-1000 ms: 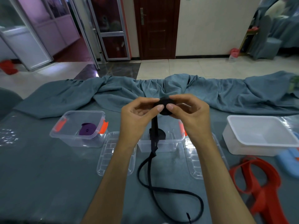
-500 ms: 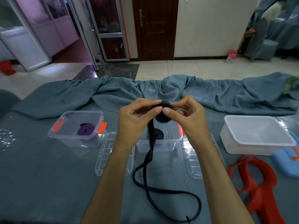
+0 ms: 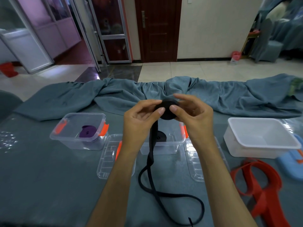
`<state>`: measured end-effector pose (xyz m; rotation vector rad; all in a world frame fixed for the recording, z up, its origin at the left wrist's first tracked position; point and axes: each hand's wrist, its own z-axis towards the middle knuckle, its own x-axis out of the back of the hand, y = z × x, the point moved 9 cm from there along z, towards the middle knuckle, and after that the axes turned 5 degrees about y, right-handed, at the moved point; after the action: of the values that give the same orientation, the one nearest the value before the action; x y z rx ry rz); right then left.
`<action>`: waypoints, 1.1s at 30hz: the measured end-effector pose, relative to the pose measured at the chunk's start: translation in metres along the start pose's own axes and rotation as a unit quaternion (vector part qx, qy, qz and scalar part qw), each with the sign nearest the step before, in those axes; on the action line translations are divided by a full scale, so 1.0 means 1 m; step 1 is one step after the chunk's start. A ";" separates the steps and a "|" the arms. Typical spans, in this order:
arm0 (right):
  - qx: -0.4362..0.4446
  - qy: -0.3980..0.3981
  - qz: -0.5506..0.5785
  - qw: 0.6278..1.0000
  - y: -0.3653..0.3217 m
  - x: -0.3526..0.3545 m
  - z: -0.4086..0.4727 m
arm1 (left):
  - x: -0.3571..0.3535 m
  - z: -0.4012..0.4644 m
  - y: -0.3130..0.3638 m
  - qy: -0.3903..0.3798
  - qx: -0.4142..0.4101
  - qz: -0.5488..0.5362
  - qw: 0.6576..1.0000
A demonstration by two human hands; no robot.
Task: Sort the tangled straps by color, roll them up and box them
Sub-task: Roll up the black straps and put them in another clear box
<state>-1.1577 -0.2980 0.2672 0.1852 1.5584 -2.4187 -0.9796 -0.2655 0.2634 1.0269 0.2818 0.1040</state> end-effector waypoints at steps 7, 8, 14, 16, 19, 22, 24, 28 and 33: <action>-0.015 -0.055 -0.049 0.997 0.003 0.005 0.005 | 0.005 0.004 -0.002 -0.017 0.016 0.027 0.999; 0.008 -0.045 -0.049 0.998 -0.001 0.005 0.005 | 0.003 0.003 -0.002 -0.004 0.012 0.022 1.000; -0.039 -0.052 -0.018 0.998 0.010 0.002 0.005 | 0.006 0.010 -0.001 -0.036 0.000 0.035 0.999; -0.037 -0.075 -0.041 0.996 0.009 0.000 0.006 | 0.010 0.009 -0.004 0.000 0.021 0.021 1.000; 0.013 -0.048 -0.065 0.997 0.003 0.004 0.007 | 0.007 0.009 -0.003 -0.002 0.006 0.026 1.000; -0.008 -0.034 -0.034 0.999 0.009 0.005 0.006 | 0.007 0.013 -0.001 -0.037 -0.007 0.047 0.998; -0.034 -0.061 -0.040 0.997 0.015 0.002 0.008 | 0.011 0.012 -0.002 -0.030 0.004 0.038 0.999; -0.018 -0.085 -0.047 0.995 0.010 -0.001 0.008 | 0.015 0.006 -0.007 0.017 0.017 0.009 1.000; -0.004 -0.036 -0.017 0.999 0.006 0.001 0.007 | 0.007 0.012 0.002 -0.044 -0.021 0.034 0.998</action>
<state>-1.1567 -0.3069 0.2642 0.0691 1.5519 -2.4169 -0.9691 -0.2734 0.2695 0.9970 0.1637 0.1261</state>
